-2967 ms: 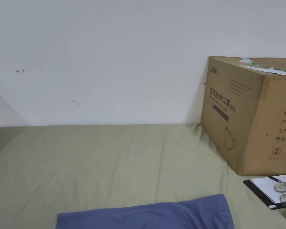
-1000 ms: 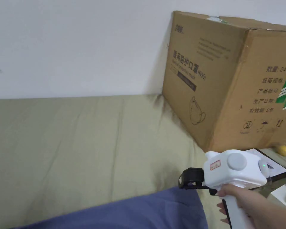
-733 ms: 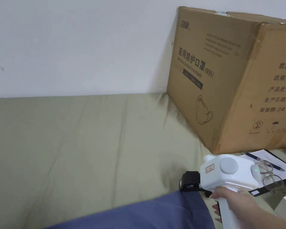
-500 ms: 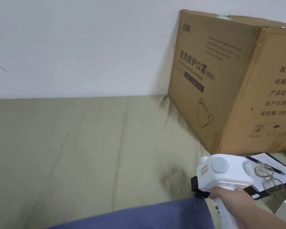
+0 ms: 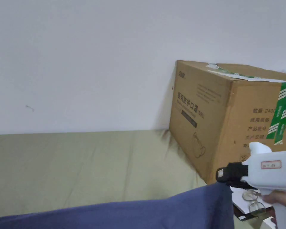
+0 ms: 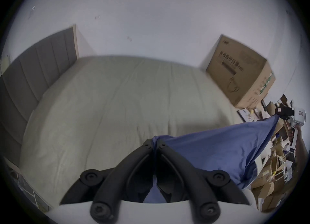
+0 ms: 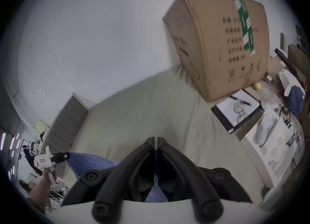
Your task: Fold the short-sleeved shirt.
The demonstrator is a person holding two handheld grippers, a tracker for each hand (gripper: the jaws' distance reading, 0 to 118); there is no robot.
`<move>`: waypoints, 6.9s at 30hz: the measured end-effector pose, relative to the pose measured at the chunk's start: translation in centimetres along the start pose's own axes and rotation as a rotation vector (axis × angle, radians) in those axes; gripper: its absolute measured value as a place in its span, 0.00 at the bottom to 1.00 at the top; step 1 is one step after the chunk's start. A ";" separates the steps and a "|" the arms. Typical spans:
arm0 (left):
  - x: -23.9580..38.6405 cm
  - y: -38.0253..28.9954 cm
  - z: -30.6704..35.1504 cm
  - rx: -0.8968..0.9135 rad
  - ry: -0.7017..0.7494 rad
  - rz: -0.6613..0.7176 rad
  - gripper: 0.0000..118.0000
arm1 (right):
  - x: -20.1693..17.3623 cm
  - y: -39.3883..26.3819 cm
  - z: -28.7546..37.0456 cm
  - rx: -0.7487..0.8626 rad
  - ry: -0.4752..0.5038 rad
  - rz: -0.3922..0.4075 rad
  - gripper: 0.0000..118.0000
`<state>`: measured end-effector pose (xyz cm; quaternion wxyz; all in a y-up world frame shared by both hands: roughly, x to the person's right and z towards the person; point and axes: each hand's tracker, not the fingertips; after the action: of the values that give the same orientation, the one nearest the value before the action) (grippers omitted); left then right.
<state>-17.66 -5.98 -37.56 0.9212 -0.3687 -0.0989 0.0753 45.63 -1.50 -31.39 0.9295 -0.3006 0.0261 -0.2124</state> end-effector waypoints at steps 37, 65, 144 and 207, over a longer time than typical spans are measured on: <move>3.0 29.3 2.0 0.484 0.096 0.022 0.00 | -19.7 28.0 -1.9 0.534 -0.169 0.281 0.01; -5.9 -19.1 -3.7 -0.255 0.018 0.049 0.00 | 7.6 -25.4 -2.4 -0.417 -0.208 0.083 0.01; -3.6 -22.2 5.2 -0.190 0.009 0.282 0.02 | 6.9 -27.0 1.1 -0.437 -0.173 -0.021 0.94; 0.2 -18.4 5.0 0.155 0.019 0.108 0.00 | -5.1 -22.0 1.5 0.117 -0.023 0.150 0.00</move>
<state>-17.48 -15.85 -21.21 0.9424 -0.3019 -0.0640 0.1286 32.91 -14.64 -18.04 0.9589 -0.2454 0.0254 -0.1400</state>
